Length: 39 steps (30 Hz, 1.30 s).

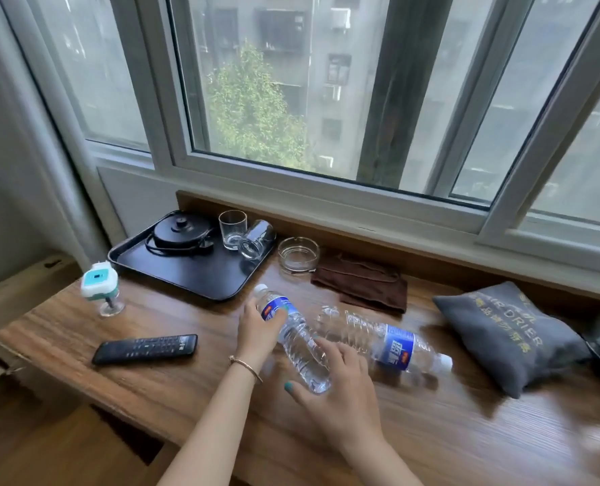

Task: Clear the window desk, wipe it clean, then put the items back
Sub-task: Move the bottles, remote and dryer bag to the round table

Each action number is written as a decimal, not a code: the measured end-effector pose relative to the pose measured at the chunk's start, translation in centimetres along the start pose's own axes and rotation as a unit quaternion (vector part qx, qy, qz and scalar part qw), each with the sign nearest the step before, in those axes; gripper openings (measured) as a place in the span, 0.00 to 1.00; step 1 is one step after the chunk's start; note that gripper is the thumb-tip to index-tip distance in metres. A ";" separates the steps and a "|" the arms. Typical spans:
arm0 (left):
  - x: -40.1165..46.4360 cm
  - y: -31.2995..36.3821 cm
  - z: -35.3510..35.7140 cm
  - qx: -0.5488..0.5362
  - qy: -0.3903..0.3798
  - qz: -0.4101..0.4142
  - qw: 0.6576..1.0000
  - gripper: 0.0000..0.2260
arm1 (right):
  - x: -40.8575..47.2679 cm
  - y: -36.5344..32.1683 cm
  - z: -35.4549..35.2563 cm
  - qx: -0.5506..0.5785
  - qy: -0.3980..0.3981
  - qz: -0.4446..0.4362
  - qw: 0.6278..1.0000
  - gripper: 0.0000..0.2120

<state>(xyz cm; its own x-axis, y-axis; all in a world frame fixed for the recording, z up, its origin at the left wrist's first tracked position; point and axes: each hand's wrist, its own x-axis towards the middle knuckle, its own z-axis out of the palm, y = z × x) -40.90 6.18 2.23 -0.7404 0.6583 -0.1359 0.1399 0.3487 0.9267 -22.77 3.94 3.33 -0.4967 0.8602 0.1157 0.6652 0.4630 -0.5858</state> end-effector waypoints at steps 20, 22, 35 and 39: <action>-0.4 2.0 -0.5 -0.054 0.025 0.116 0.991 0.29 | -0.2 -0.6 2.4 0.069 0.212 -0.022 0.975 0.30; -1.3 4.2 -0.4 -0.086 0.026 0.153 0.984 0.31 | -0.3 -0.6 1.3 0.075 0.247 -0.040 0.965 0.30; -11.4 18.9 8.0 -0.347 -0.131 0.235 0.899 0.30 | -1.9 4.5 -11.4 0.066 0.503 -0.122 0.853 0.26; -15.9 21.3 12.4 -0.385 -0.221 0.233 0.866 0.31 | -4.1 8.0 -15.2 0.064 0.542 -0.117 0.830 0.28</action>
<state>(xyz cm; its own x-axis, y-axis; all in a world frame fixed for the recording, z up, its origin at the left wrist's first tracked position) -18.00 11.47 19.80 -0.3743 0.8580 0.3518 -0.2492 -0.4585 0.8531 -6.91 7.35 10.32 0.2353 0.4685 0.8516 0.5224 0.6778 -0.5173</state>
